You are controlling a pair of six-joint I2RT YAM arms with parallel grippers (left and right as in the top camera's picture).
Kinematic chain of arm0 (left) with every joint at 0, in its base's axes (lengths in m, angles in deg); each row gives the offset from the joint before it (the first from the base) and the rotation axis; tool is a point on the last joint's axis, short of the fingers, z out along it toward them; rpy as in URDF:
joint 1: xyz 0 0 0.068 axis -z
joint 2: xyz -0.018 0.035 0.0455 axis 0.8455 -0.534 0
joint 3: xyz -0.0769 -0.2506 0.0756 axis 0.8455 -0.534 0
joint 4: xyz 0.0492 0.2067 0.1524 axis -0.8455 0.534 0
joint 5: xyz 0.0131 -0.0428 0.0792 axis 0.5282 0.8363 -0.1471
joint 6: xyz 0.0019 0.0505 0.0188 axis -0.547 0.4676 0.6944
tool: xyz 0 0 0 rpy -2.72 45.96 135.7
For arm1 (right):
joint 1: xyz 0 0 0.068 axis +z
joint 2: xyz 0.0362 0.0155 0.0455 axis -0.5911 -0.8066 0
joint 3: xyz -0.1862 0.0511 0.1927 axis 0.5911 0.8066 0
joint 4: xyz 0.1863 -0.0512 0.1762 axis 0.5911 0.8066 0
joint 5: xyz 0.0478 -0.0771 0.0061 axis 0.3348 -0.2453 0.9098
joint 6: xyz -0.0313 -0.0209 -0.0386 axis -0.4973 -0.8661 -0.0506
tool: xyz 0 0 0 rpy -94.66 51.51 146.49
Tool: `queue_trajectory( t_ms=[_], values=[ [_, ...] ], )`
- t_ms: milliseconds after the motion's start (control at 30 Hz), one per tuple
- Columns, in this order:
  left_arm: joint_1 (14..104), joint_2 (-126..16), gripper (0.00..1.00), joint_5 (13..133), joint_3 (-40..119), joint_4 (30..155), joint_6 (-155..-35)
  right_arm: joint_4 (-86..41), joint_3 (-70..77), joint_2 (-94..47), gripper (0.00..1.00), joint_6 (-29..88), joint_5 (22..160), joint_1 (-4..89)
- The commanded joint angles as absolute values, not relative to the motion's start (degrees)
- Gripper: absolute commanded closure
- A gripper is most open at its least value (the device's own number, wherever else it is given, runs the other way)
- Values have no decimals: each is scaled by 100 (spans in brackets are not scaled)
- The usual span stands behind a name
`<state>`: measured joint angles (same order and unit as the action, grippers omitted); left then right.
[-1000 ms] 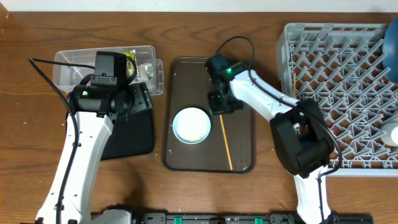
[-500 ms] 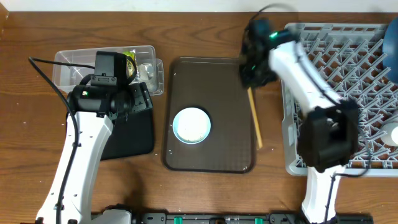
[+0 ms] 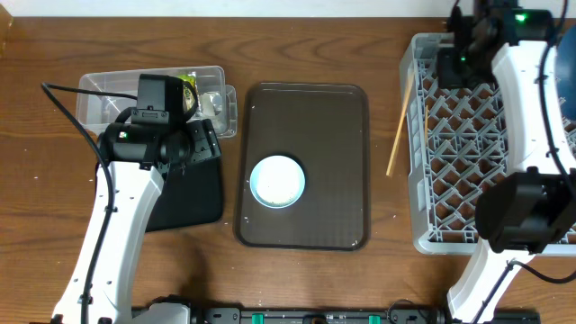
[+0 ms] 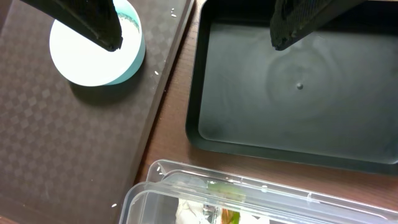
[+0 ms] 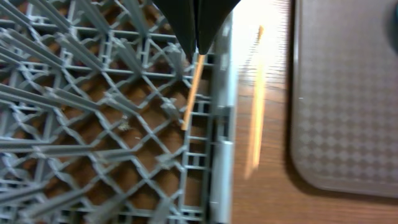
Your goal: Sort waste into correct bins and load items into the dishwasher rack
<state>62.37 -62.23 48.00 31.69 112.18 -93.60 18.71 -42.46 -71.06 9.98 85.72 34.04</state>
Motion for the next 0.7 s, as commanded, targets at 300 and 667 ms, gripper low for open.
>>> queue_trajectory(
  t_ms=[300, 667],
  values=[
    [6213, -6236, 21, 4732, 3164, 11253, -9367, 1810, -4019, -7123, 92, 709, 8695, 3441],
    [6213, -6236, 21, 4730, 3164, 11256, -9367, 1576, -3824, -7134, 53, 718, 9060, 4258]
  ],
)
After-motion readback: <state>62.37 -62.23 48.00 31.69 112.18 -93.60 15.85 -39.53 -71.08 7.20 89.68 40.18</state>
